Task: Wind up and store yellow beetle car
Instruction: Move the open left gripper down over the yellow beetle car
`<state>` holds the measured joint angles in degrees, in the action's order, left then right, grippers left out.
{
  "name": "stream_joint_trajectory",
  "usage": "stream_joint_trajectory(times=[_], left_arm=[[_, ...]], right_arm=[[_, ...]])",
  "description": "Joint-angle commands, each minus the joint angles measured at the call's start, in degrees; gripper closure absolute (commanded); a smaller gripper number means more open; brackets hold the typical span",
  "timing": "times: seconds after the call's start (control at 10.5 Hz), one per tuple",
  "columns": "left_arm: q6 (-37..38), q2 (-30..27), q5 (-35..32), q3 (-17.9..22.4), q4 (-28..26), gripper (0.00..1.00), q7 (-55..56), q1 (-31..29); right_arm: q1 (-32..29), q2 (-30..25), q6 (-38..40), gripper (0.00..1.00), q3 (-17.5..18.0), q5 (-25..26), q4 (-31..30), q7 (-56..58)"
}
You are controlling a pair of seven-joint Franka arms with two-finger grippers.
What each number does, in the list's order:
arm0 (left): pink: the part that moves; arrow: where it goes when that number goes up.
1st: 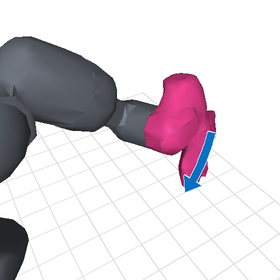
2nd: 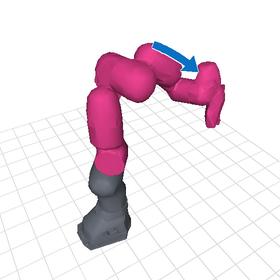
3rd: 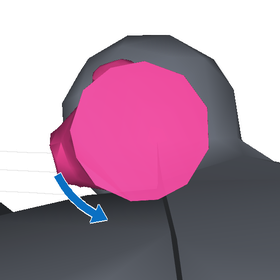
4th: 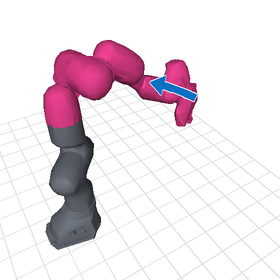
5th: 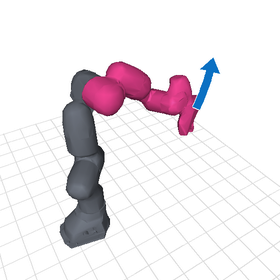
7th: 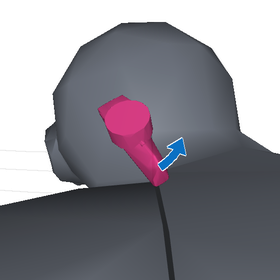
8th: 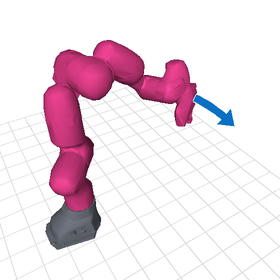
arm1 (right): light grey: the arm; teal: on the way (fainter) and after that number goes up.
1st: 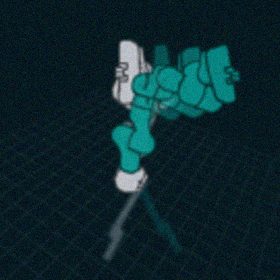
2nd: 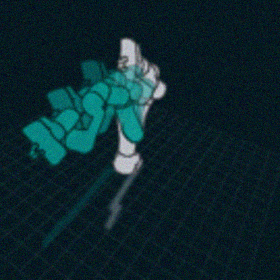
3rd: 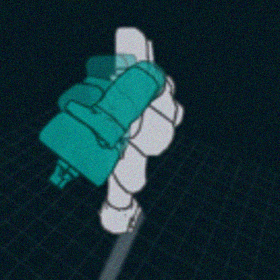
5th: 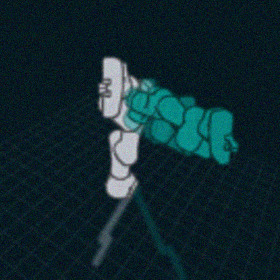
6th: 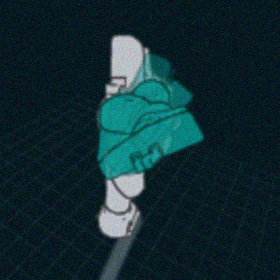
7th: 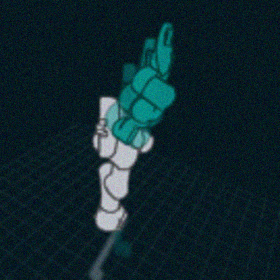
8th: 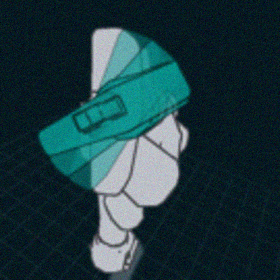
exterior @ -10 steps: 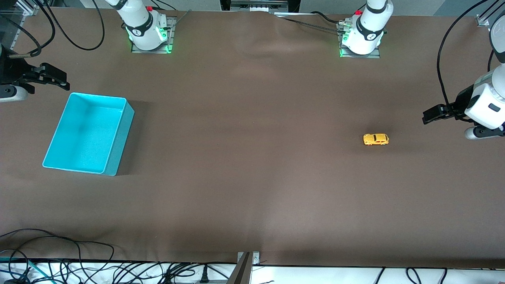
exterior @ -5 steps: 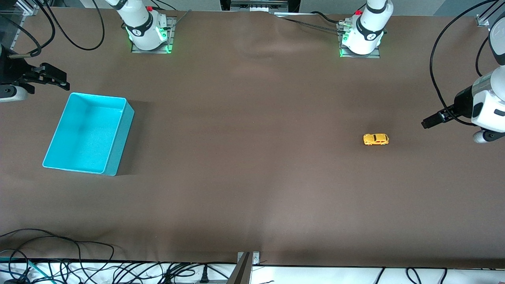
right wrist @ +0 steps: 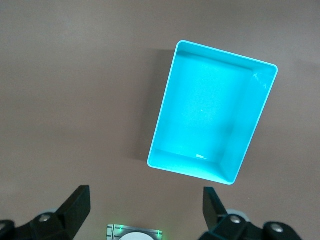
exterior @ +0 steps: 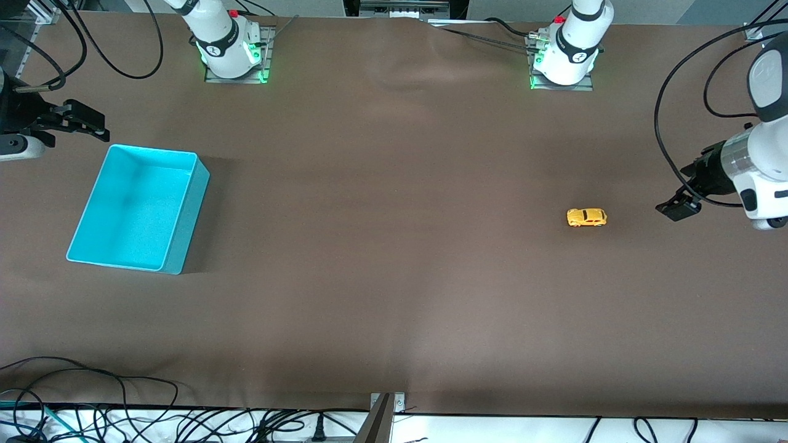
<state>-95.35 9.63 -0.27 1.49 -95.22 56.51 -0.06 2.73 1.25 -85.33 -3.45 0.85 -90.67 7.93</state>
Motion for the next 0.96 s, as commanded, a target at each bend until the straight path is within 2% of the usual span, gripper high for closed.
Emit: stream_joint_trajectory(times=[0.0,0.19,0.38,0.86], left_arm=[[-0.8,-0.1,1.4,-0.3,-1.5,0.00,6.7,-0.6],[-4.3,0.3,3.9,-0.2,-2.9,0.00,15.9,-1.8],[-10.9,0.3,3.6,-0.2,-8.1,0.00,24.0,-1.7],[-25.3,-0.1,3.2,-0.3,-23.2,0.00,27.4,-1.7]], right_arm=[[0.3,-0.1,0.1,0.00,0.3,0.3,0.0,1.1],[0.4,-0.1,0.1,0.00,0.5,0.3,0.1,1.0],[0.3,-0.1,0.2,0.00,0.5,0.3,0.1,1.1],[0.3,-0.4,0.5,0.00,0.5,0.3,0.2,1.1]])
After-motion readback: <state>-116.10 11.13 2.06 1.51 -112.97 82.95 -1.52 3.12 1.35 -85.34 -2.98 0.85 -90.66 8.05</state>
